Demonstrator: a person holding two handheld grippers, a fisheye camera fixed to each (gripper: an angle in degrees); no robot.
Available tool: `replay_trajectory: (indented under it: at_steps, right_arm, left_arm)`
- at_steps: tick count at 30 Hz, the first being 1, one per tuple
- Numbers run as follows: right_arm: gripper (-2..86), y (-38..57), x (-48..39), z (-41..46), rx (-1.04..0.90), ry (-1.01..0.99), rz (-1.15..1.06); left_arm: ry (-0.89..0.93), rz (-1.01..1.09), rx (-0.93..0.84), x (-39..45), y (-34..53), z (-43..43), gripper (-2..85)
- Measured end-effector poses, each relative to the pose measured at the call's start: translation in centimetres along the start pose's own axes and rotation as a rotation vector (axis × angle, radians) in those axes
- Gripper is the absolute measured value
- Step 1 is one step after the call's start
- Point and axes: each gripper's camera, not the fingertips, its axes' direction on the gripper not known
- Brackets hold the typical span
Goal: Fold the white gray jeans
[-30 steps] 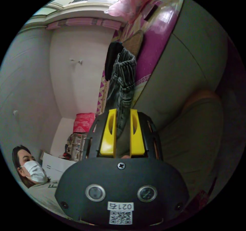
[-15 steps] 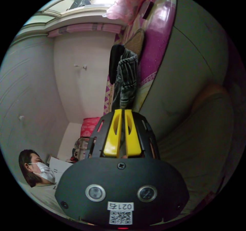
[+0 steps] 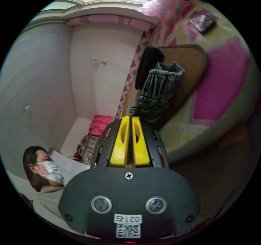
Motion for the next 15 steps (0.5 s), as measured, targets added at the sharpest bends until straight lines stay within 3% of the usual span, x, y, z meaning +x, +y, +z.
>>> replay_trajectory:
  at_steps: [7,15]
  right_arm:
    - [0.2,-12.1,-5.1,10.9,-0.094,0.003,-0.083]
    - [2.9,-19.8,1.9,26.2,-0.158,0.223,0.039]
  left_arm:
    - [-0.147,0.157,-0.111,9.5,-11.2,12.5,-0.9]
    - [-0.424,0.125,-0.304,5.2,-16.5,33.1,1.2]
